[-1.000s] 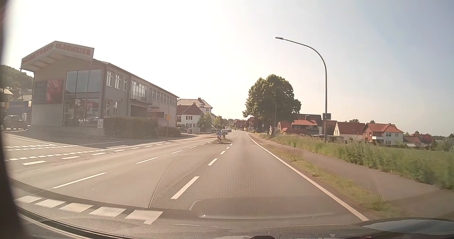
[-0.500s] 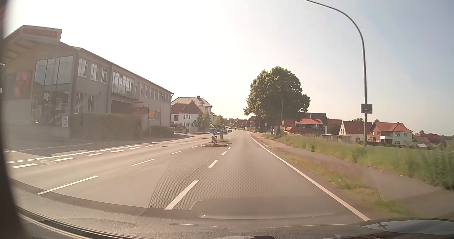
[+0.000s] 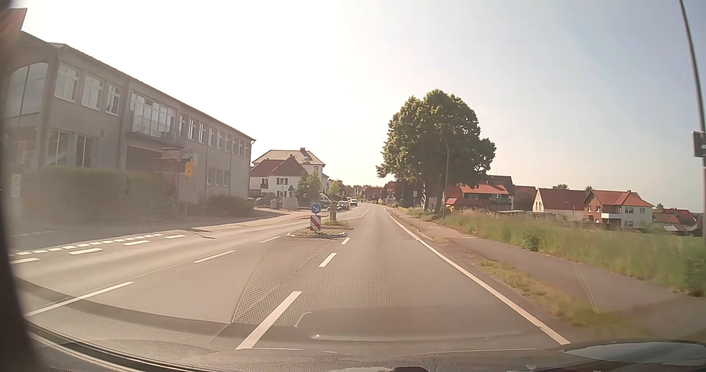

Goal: Follow the waypoints while adhering to traffic rules and regulations

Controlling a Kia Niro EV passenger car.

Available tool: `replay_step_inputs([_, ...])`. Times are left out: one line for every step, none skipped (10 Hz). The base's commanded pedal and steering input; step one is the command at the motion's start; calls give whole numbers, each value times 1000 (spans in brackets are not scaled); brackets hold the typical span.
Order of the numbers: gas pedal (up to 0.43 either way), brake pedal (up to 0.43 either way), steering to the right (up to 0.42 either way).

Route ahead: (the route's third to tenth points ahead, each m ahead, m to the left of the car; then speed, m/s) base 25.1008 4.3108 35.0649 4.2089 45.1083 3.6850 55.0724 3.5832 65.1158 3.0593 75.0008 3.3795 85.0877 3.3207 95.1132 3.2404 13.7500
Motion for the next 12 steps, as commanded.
replay_step_inputs([130,0,5])
replay_step_inputs([138,0,5])
replay_step_inputs([138,0,5])
replay_step_inputs([138,0,5])
replay_step_inputs([138,0,4])
replay_step_inputs([150,0,4])
replay_step_inputs([150,0,3])
replay_step_inputs([150,0,2])
replay_step_inputs([150,0,1])
replay_step_inputs([150,0,1])
replay_step_inputs([150,0,0])
replay_step_inputs([150,0,-1])
